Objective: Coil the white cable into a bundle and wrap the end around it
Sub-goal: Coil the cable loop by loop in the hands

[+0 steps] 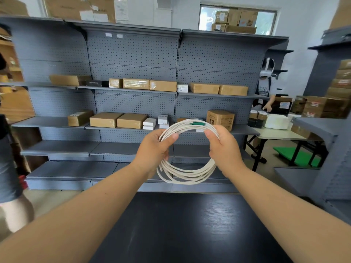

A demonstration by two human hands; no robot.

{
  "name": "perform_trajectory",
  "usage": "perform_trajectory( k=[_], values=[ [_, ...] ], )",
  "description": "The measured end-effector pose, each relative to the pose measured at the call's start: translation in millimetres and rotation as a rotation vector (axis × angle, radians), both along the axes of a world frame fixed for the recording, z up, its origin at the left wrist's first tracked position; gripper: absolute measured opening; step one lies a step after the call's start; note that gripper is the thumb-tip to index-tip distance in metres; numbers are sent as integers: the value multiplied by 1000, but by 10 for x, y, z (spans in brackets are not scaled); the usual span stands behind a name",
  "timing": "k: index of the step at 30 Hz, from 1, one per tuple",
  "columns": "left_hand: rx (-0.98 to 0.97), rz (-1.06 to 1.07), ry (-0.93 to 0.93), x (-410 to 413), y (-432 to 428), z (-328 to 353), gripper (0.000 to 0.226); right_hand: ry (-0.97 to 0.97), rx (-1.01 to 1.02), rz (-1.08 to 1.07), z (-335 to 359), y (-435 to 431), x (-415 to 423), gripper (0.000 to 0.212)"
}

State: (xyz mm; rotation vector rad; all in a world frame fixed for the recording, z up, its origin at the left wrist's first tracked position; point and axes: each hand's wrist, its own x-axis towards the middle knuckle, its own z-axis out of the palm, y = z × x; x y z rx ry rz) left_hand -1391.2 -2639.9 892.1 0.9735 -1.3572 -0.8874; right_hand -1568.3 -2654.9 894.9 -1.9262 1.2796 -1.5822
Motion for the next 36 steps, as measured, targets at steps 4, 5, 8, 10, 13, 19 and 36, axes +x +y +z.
perform_trajectory(
  k=[4, 5, 8, 10, 13, 19, 36],
  values=[
    [-25, 3, 144, -33, 53, 61, 31, -44, -36, -50, -93, 56, 80, 14],
    [-15, 14, 171, -43, 66, 71, 38, -59, -49, -52, -110, 69, 99, 14],
    [-12, 76, 223, -74, 87, 72, 42, -58, -78, -59, -125, 90, 139, 12],
    [-29, 125, 243, -84, 75, 51, 43, -20, -88, -67, -120, 82, 142, 10],
    [-53, 166, 209, -54, 31, 24, 50, 21, -46, -4, -108, 70, 110, 11],
    [-120, 274, 25, -3, 13, 62, 53, 139, 57, 73, -62, 123, 33, 6],
    [-155, 305, -155, -44, 64, 204, 50, 484, 112, 41, 159, 100, 110, 32]
  ],
)
